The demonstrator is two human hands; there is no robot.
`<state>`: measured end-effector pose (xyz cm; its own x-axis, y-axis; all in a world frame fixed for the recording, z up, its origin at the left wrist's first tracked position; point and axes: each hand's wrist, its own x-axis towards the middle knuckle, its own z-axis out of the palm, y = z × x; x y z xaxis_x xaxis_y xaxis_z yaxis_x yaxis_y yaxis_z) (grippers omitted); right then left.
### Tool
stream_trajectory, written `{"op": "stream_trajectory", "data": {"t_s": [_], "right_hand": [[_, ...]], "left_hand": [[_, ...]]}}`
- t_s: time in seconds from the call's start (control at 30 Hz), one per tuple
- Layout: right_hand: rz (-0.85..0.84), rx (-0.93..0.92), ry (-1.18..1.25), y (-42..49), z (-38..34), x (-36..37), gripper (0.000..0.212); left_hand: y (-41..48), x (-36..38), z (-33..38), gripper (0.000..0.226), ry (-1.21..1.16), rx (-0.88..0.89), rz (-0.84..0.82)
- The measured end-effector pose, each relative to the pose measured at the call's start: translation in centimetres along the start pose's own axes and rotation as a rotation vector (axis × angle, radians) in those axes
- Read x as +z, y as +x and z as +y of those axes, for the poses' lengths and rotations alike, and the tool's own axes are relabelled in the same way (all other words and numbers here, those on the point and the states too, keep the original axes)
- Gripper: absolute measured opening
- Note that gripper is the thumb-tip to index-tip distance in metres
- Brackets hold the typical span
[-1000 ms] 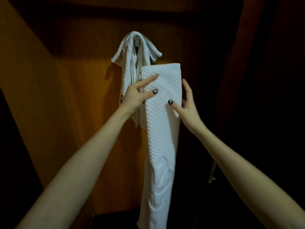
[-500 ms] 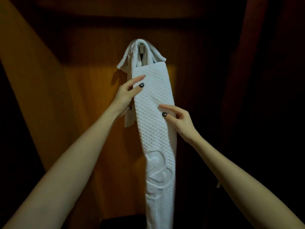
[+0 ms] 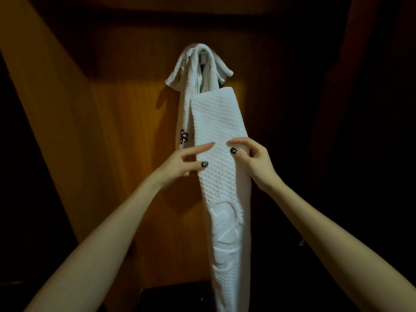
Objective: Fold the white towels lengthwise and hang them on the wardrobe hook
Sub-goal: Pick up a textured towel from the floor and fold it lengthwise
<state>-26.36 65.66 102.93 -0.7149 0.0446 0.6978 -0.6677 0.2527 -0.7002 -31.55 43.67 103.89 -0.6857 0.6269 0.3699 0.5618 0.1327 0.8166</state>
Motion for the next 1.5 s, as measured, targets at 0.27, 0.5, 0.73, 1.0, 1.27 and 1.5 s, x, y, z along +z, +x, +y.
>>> {"op": "stream_trajectory", "data": {"t_s": [0.27, 0.5, 0.73, 1.0, 1.27, 1.5], "right_hand": [[-0.029, 0.027, -0.183, 0.3, -2.0, 1.0, 0.020], [-0.234, 0.121, -0.319, 1.1, -4.9, -0.1, 0.025], [-0.126, 0.146, -0.302, 0.6, -5.7, 0.0, 0.025], [0.066, 0.117, -0.181, 1.0, -6.5, -1.5, 0.014], [0.051, 0.191, 0.016, 1.5, -6.3, -4.8, 0.026], [-0.002, 0.208, -0.025, 0.4, -5.3, -6.7, 0.056]], "left_hand": [[-2.7, 1.2, -1.6, 0.044, -0.084, 0.107, 0.088], [-3.8, 1.7, -0.9, 0.045, 0.029, 0.176, 0.150], [-4.8, 0.8, -0.8, 0.068, 0.165, 0.082, -0.159], [-3.9, 2.3, 0.5, 0.050, -0.163, 0.118, -0.039], [-1.2, 3.6, 3.1, 0.070, -0.235, 0.114, -0.095], [2.1, 6.4, 6.0, 0.070, -0.259, 0.187, 0.002]]}}
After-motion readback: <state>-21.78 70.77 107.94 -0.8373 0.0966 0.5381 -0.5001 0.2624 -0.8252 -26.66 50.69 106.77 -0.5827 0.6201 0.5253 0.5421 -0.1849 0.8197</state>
